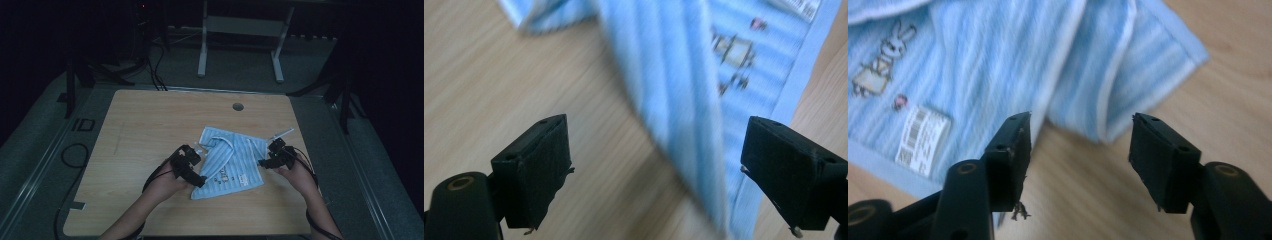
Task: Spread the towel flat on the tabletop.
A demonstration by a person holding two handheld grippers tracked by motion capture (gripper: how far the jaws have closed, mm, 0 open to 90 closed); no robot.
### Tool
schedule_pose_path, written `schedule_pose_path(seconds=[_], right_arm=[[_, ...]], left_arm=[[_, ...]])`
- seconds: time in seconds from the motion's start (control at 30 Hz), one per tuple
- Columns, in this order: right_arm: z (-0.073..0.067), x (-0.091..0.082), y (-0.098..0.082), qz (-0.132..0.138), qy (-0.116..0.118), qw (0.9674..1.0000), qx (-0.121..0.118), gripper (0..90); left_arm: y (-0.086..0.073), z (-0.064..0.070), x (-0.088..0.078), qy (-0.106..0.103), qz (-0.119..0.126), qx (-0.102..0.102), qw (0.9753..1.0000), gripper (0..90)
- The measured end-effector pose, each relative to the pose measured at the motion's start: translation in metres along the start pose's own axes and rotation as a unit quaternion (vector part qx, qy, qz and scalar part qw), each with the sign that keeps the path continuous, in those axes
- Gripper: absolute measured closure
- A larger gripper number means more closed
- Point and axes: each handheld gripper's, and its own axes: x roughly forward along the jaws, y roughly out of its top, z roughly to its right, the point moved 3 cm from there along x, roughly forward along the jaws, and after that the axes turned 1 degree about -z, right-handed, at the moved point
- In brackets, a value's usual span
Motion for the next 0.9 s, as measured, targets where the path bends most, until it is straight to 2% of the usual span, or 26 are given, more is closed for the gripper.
schedule_pose_path(seconds=[0.03, 0.07, 0.1, 0.17, 0.3, 0.33, 0.37, 0.43, 0.5, 0.53, 0.57, 0.6, 0.7, 0.73, 0.77, 0.8, 0.83, 0.9], right_arm=[[0.0, 0.0, 0.0, 0.0, 0.0, 1.0, 0.0, 44.2], [-0.001, 0.003, 0.008, 0.0, 0.008, 1.0, -0.001, 45.6], [-0.001, 0.005, 0.012, 0.0, 0.009, 1.0, -0.002, 47.2], [-0.001, 0.008, 0.019, 0.003, 0.015, 0.9999, -0.002, 47.8], [0.001, 0.015, 0.033, 0.007, 0.03, 0.9994, 0.012, 50.4], [0.001, 0.015, 0.033, 0.007, 0.03, 0.9994, 0.012, 50.4], [0.001, 0.019, 0.039, 0.007, 0.035, 0.9993, 0.014, 50.6], [0.002, 0.023, 0.043, 0.006, 0.04, 0.999, 0.018, 50.8], [0.003, 0.026, 0.044, 0.005, 0.044, 0.9988, 0.021, 50.8], [0.003, 0.026, 0.044, 0.005, 0.044, 0.9988, 0.021, 51.0], [0.002, 0.035, 0.045, -0.008, 0.058, 0.9979, 0.027, 53.4], [0.002, 0.038, 0.045, -0.012, 0.061, 0.9976, 0.029, 54.9], [0.0, 0.041, 0.044, -0.017, 0.067, 0.9973, 0.024, 76.6], [0.0, 0.041, 0.043, -0.016, 0.063, 0.9978, 0.016, 84.2], [-0.001, 0.04, 0.043, -0.017, 0.057, 0.9981, 0.014, 87.9], [-0.001, 0.04, 0.043, -0.017, 0.057, 0.9981, 0.014, 87.9], [-0.001, 0.038, 0.042, -0.016, 0.053, 0.9984, 0.01, 88.7], [-0.002, 0.036, 0.041, -0.019, 0.047, 0.9987, 0.003, 88.8]], left_arm=[[0.0, 0.0, 0.0, 0.0, 0.0, 0.0, 1.0, 14.1], [0.005, 0.001, 0.002, 0.0, 0.001, 0.003, 1.0, 14.3], [0.017, 0.003, 0.008, 0.001, 0.003, 0.004, 1.0, 14.3], [0.029, 0.003, 0.013, 0.002, 0.002, 0.004, 1.0, 14.4], [0.051, 0.009, 0.025, 0.002, 0.008, 0.012, 0.9999, 17.6], [0.051, 0.009, 0.025, 0.002, 0.008, 0.012, 0.9999, 18.1], [0.06, 0.012, 0.032, 0.004, 0.009, 0.015, 0.9998, 18.2], [0.067, 0.013, 0.04, 0.009, 0.008, 0.02, 0.9997, 20.4], [0.067, 0.013, 0.04, 0.009, 0.008, 0.02, 0.9997, 20.5], [0.073, 0.013, 0.05, 0.004, 0.005, 0.017, 0.9998, 25.4], [0.074, 0.012, 0.054, 0.006, 0.005, 0.018, 0.9998, 26.0], [0.077, 0.01, 0.062, 0.003, 0.0, 0.012, 0.9999, 26.5], [0.079, 0.004, 0.069, 0.003, -0.002, 0.008, 1.0, 36.2], [0.079, 0.002, 0.069, 0.001, 0.0, 0.004, 1.0, 40.6], [0.079, 0.0, 0.07, 0.001, 0.004, 0.001, 1.0, 43.8], [0.079, 0.0, 0.07, 0.001, 0.004, 0.001, 1.0, 46.6], [0.079, -0.006, 0.07, 0.006, 0.009, -0.006, 0.9999, 50.1], [0.078, -0.011, 0.069, 0.01, 0.017, -0.01, 0.9998, 60.7]])
